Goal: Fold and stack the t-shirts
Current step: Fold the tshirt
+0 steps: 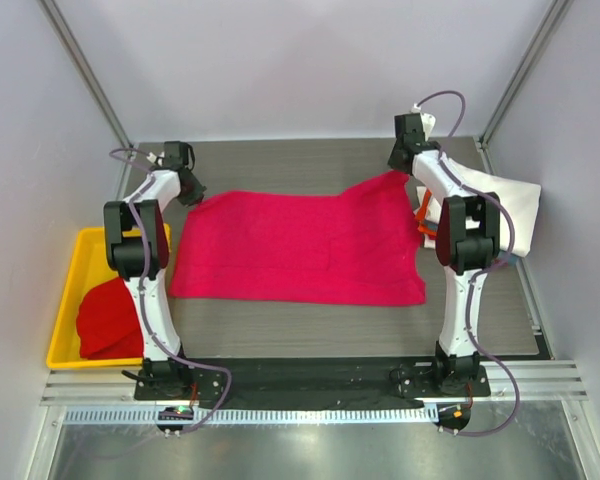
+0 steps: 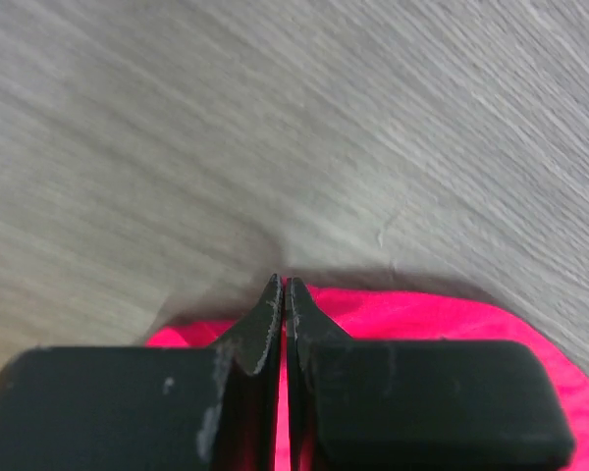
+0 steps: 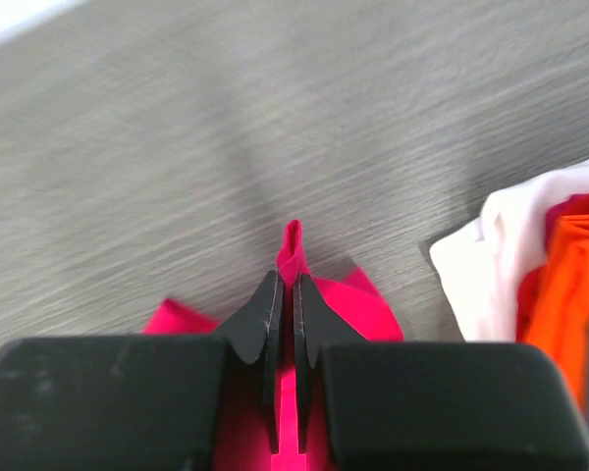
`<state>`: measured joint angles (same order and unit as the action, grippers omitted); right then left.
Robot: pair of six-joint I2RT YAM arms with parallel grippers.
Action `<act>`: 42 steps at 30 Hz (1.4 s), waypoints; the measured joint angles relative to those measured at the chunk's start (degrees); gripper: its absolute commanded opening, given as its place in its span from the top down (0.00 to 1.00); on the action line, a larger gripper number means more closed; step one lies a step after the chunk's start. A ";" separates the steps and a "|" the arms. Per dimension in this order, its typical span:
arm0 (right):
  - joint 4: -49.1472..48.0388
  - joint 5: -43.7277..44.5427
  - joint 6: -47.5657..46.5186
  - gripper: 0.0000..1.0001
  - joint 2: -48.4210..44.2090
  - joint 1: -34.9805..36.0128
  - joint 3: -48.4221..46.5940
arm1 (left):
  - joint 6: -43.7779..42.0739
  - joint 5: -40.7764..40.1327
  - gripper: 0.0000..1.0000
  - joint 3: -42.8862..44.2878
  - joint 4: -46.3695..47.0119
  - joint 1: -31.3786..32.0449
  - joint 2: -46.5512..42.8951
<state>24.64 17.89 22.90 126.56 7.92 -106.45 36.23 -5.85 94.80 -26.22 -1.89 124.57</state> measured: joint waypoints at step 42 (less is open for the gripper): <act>-2.60 -3.39 3.72 0.99 -41.27 4.61 40.89 | 4.00 -2.14 1.00 -22.01 12.15 -2.45 -21.16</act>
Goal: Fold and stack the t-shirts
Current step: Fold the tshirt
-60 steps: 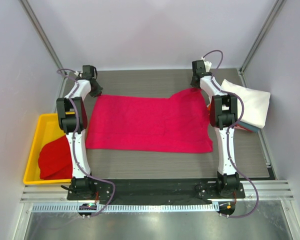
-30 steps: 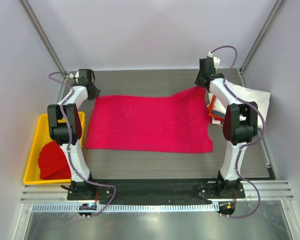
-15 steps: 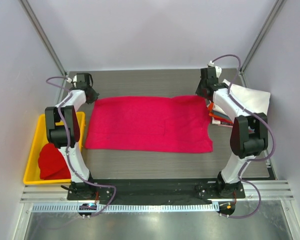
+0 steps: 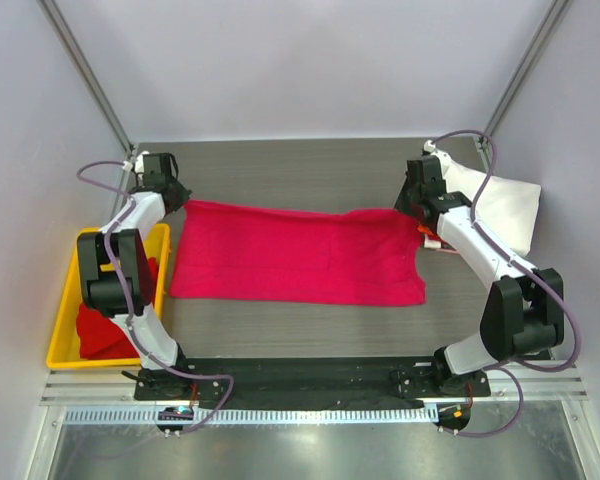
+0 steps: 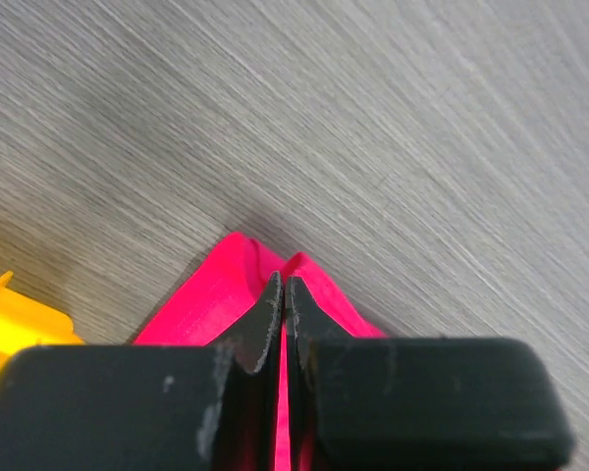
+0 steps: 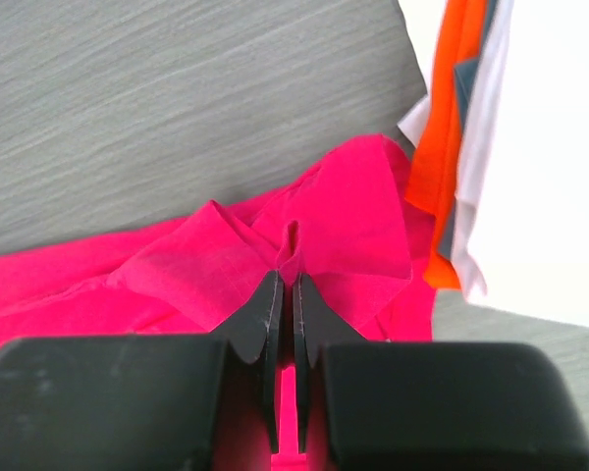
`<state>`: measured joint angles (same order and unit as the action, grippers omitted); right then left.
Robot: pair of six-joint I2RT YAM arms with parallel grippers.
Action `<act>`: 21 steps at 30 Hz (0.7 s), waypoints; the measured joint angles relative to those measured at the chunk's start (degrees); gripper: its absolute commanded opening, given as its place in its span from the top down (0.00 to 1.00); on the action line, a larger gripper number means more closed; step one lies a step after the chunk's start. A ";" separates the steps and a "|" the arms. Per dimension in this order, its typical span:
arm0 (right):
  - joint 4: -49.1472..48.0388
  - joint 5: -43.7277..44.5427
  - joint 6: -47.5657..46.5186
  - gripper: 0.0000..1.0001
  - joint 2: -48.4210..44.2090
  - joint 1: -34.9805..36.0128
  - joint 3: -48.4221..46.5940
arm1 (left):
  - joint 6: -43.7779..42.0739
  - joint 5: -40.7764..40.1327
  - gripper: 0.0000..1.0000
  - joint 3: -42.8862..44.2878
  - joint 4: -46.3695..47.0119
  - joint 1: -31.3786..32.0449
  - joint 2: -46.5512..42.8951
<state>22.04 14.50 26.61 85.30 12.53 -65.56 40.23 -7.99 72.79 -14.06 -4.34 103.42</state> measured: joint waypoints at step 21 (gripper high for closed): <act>4.55 -0.24 1.03 0.99 -9.60 2.29 6.73 | 1.40 -1.40 1.00 -7.04 1.40 -1.09 -5.35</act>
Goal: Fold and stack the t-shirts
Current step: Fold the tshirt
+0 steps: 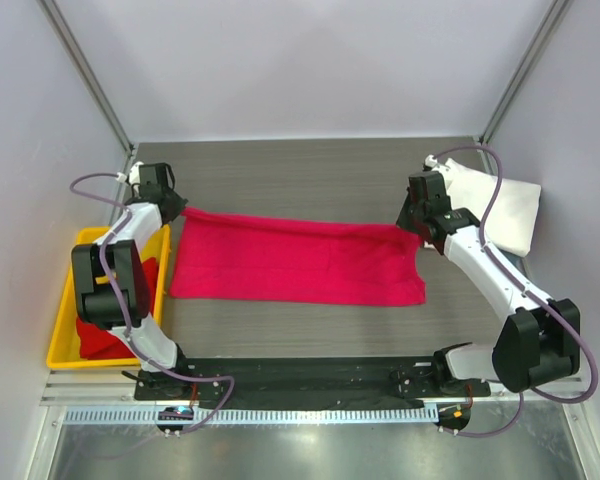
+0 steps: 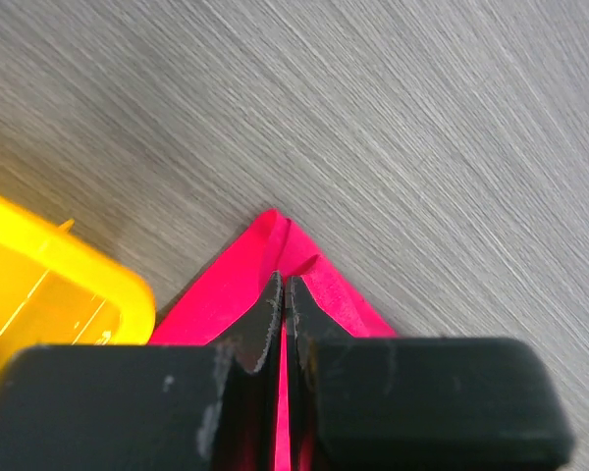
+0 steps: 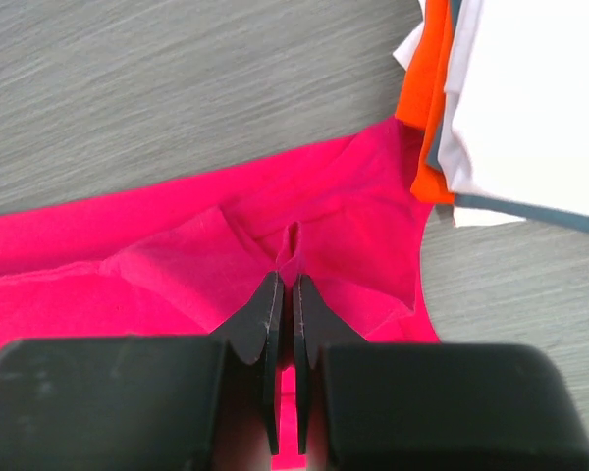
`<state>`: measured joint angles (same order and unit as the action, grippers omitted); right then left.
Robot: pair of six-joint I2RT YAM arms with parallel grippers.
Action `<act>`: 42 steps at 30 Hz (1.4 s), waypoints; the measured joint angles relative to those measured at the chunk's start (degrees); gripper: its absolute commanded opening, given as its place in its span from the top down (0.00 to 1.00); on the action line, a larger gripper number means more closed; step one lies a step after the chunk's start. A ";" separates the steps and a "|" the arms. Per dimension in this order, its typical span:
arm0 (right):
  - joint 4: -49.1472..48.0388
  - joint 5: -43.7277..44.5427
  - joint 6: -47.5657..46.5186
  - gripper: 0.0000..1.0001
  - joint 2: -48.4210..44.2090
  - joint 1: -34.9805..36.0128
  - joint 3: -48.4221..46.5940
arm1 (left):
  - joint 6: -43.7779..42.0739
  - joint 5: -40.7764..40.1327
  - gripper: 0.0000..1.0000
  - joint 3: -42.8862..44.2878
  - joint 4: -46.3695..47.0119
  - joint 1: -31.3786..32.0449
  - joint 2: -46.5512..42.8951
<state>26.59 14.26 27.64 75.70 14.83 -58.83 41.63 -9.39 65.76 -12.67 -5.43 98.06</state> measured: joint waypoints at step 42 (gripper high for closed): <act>3.96 -3.30 4.24 0.99 -14.01 4.00 14.67 | 0.37 -0.70 1.00 -9.53 -0.98 -0.59 -8.44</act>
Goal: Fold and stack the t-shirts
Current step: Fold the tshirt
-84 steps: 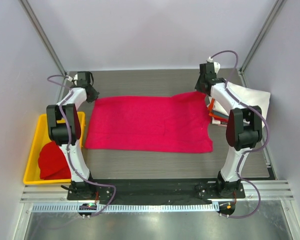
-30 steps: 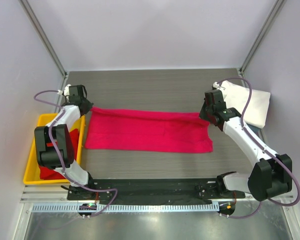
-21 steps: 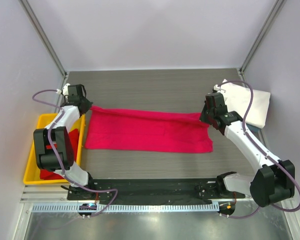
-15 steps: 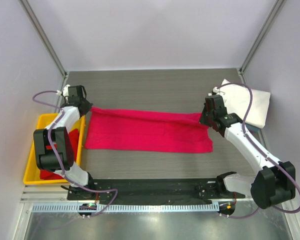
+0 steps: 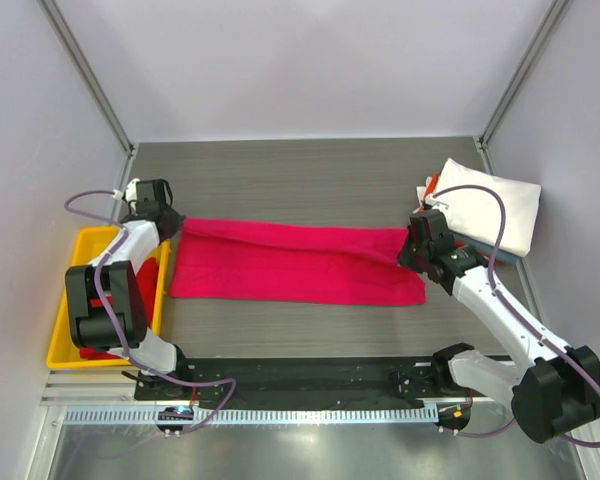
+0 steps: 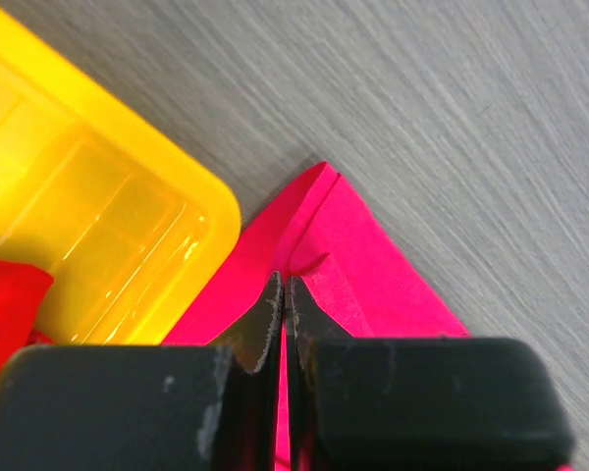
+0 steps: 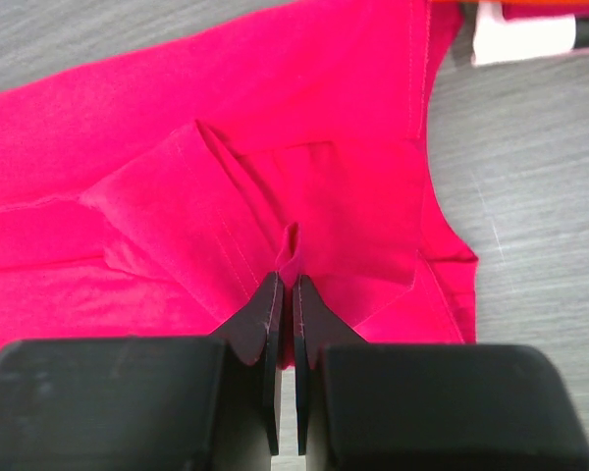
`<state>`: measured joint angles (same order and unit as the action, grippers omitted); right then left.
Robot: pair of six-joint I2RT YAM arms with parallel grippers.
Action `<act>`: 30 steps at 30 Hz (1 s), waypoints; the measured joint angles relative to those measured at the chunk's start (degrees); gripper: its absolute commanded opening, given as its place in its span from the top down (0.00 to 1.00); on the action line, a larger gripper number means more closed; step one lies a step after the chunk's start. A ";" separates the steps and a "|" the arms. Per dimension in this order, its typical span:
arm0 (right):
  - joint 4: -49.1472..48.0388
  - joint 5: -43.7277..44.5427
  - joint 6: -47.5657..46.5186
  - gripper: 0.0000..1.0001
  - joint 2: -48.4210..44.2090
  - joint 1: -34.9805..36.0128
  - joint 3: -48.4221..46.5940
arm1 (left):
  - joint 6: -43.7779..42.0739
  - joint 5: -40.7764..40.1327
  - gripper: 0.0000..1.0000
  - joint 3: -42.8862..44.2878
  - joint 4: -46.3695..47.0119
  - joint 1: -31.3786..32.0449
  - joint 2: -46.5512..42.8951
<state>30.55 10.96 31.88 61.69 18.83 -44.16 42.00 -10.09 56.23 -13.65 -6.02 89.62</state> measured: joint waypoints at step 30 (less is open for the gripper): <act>-0.76 -6.64 0.68 0.43 0.83 0.90 2.78 | 2.23 2.62 0.46 -3.06 -2.64 4.28 -16.48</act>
<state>29.78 4.32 32.56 62.52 19.73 -41.39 44.23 -7.46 53.17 -16.29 -1.74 73.14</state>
